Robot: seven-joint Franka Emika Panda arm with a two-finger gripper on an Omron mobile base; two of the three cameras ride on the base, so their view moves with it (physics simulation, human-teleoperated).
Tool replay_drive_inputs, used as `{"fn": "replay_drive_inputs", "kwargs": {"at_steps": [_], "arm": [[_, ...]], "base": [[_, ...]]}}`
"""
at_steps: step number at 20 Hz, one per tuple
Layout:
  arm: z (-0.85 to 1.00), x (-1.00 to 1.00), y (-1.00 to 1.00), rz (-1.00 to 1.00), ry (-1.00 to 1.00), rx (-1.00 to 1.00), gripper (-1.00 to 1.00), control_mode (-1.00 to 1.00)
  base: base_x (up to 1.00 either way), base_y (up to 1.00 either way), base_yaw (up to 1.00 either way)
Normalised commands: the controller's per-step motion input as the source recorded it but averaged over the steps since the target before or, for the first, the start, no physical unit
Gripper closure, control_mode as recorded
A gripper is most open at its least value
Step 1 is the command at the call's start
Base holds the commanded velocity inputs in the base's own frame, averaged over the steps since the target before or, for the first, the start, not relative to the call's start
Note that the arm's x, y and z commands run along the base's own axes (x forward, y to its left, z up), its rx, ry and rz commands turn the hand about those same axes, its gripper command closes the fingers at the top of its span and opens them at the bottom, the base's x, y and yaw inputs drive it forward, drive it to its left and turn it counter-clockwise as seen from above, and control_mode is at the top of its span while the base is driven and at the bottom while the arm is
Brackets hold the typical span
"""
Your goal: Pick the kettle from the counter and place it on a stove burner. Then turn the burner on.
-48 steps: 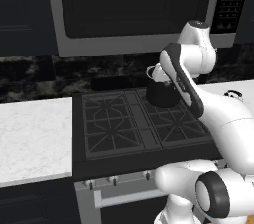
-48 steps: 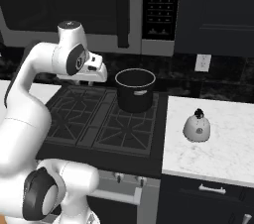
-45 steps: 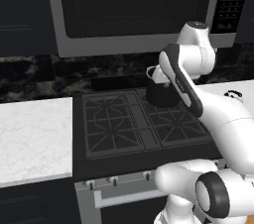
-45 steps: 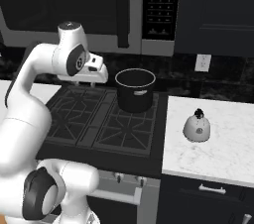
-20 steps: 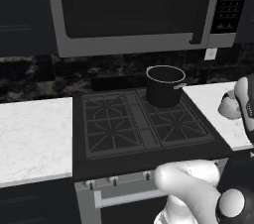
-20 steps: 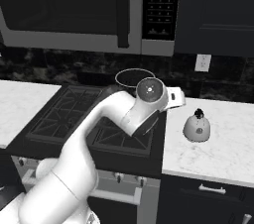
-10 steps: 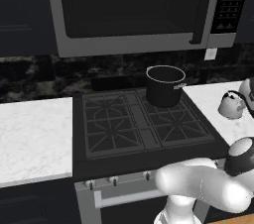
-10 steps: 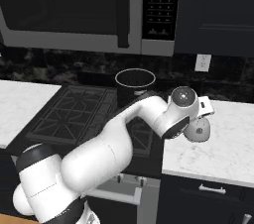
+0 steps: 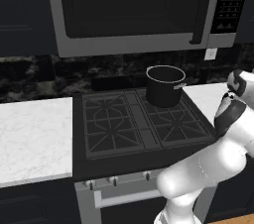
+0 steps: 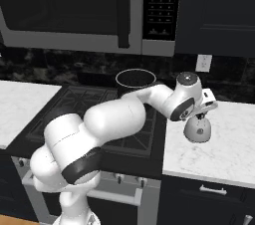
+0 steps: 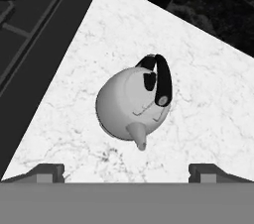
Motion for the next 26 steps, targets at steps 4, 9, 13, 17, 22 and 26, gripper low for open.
{"fn": "replay_drive_inputs", "kwargs": {"at_steps": [4,9,13,17,22,26], "arm": [[-0.08,0.16,-0.05,-0.07,0.00,0.01,-1.00,-1.00],[-0.22,0.30,-0.02,-0.10,0.00,0.06,-1.00,-1.00],[-0.17,0.36,-0.02,-0.07,0.00,0.07,-1.00,-1.00],[-0.21,0.34,-0.12,-0.01,0.00,0.01,-1.00,-1.00],[-0.26,0.31,-0.35,0.00,0.00,0.02,-1.00,-1.00],[-0.06,0.26,-0.46,0.00,0.00,0.06,-1.00,-1.00]], "base": [[0.00,0.00,0.00],[0.00,0.00,0.00],[0.00,0.00,0.00],[0.00,0.00,0.00],[0.00,0.00,0.00],[0.00,0.00,0.00]]}}
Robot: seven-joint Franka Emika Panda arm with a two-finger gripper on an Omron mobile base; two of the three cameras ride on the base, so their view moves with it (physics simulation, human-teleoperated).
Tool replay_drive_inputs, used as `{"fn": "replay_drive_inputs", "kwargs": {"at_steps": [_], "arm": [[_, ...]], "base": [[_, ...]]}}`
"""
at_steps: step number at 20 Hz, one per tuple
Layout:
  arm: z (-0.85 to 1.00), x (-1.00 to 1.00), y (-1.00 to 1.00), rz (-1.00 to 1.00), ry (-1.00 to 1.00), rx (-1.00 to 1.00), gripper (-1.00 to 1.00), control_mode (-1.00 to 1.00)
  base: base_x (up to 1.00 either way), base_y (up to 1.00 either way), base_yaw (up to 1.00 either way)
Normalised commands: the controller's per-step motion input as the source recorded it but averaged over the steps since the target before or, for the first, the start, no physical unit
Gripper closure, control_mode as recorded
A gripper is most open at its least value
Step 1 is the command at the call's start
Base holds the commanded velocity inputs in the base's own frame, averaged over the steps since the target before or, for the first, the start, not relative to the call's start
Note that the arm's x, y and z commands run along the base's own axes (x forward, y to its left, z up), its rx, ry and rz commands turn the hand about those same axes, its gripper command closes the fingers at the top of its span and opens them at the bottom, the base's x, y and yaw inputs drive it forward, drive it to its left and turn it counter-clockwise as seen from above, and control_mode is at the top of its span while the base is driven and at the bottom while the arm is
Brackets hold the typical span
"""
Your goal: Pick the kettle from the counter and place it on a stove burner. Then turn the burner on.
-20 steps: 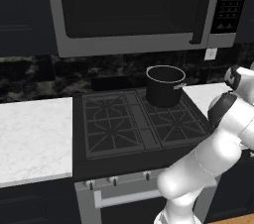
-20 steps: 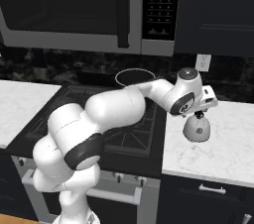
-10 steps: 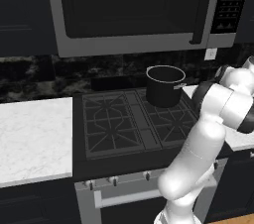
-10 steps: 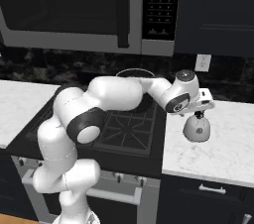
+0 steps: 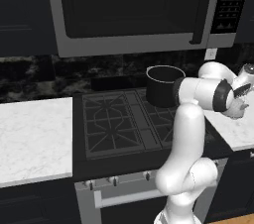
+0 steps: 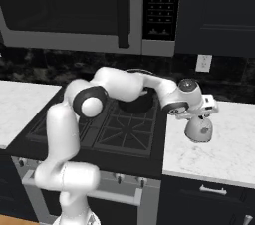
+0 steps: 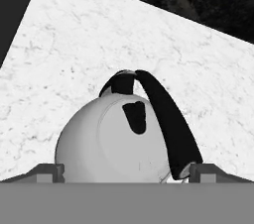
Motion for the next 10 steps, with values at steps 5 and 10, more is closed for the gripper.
{"fn": "replay_drive_inputs", "kwargs": {"at_steps": [5,10], "arm": [[0.01,0.03,-0.12,0.00,0.00,0.04,-1.00,-1.00],[0.05,0.00,-0.11,0.00,0.00,0.05,-1.00,-1.00]], "base": [[0.00,0.00,0.00],[0.00,0.00,0.00]]}}
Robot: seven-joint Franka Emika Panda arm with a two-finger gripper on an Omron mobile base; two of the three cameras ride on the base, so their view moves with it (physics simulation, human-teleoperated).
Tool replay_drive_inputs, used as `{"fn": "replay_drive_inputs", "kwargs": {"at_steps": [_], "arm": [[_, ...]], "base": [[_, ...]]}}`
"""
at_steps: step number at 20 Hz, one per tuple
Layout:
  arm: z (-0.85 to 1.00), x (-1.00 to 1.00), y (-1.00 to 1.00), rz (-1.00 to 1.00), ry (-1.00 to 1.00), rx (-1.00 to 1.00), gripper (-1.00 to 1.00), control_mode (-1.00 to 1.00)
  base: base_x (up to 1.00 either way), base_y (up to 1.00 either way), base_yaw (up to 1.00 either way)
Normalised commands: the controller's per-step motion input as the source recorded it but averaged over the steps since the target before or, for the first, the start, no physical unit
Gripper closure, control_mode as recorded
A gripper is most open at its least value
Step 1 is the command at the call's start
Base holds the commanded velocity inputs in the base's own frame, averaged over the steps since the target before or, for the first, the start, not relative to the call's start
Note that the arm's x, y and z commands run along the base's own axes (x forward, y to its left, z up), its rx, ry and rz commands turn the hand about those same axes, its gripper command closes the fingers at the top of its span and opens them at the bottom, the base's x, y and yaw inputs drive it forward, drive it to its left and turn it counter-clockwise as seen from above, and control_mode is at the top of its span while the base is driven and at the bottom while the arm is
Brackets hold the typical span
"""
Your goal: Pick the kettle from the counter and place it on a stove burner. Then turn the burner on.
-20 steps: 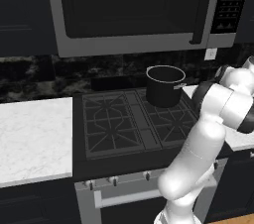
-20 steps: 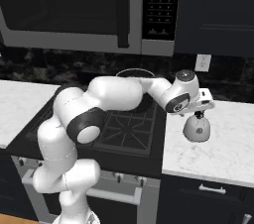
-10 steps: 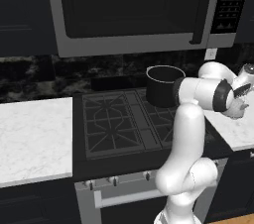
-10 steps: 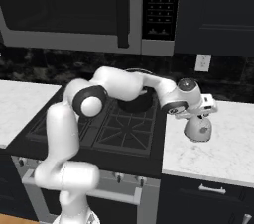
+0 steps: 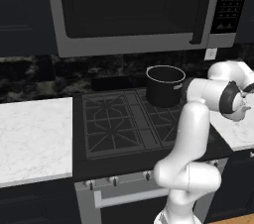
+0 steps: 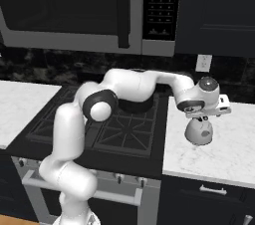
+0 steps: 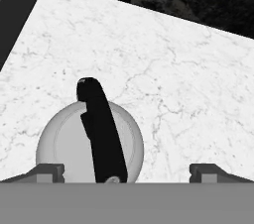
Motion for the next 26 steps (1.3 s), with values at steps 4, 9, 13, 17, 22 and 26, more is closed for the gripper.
{"fn": "replay_drive_inputs", "kwargs": {"at_steps": [4,9,13,17,22,26], "arm": [[-0.03,0.01,0.00,0.00,0.00,0.00,-1.00,-1.00],[-0.23,0.07,0.00,0.00,0.00,0.00,-1.00,-1.00],[-0.33,0.21,0.00,0.00,0.00,0.00,-1.00,-1.00],[-0.30,0.27,0.05,0.00,0.00,0.00,1.00,-1.00],[-0.01,0.00,0.00,0.00,0.00,0.00,1.00,-1.00],[0.00,-0.01,0.00,0.00,-0.01,0.00,1.00,-1.00]], "base": [[0.00,0.00,0.00],[0.00,0.00,0.00],[0.00,0.00,0.00],[0.00,0.00,0.00],[0.00,0.00,0.00],[0.00,0.00,0.00]]}}
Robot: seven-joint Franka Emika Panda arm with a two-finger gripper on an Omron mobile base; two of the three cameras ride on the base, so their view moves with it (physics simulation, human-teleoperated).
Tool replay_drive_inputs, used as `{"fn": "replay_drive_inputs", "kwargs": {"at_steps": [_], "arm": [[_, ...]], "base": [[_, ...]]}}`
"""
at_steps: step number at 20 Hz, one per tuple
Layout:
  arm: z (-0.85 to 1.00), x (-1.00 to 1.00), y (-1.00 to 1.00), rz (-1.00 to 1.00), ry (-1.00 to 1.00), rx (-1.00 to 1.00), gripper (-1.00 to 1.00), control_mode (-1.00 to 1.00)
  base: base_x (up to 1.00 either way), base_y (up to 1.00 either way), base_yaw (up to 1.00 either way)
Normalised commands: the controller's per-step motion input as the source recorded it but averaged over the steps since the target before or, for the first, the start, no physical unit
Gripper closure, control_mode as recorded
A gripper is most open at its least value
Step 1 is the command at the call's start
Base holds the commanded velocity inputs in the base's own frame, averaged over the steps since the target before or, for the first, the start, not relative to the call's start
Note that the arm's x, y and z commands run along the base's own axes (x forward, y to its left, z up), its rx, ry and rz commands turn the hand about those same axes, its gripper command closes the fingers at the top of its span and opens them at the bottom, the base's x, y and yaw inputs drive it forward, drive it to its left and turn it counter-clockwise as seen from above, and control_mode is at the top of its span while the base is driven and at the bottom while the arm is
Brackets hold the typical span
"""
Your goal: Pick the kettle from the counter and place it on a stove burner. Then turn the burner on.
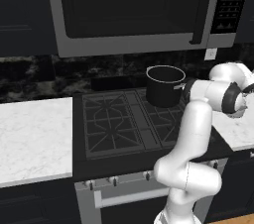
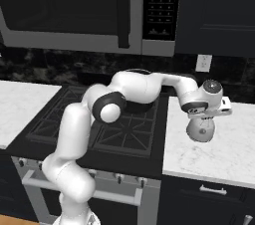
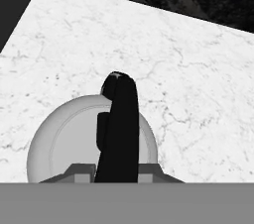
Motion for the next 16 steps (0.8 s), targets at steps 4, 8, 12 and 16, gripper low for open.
{"fn": "replay_drive_inputs", "kwargs": {"at_steps": [4,8,12,16], "arm": [[0.00,-0.28,0.00,0.00,-0.05,0.00,1.00,-1.00],[0.11,-0.92,-0.03,0.00,-0.33,0.04,1.00,-1.00],[0.33,-1.00,0.00,0.00,-0.39,0.03,1.00,-1.00],[0.86,-1.00,0.26,0.00,-0.26,0.00,1.00,-1.00]], "base": [[0.00,0.00,0.00],[0.00,0.00,0.00],[0.00,0.00,0.00],[0.00,0.00,0.00]]}}
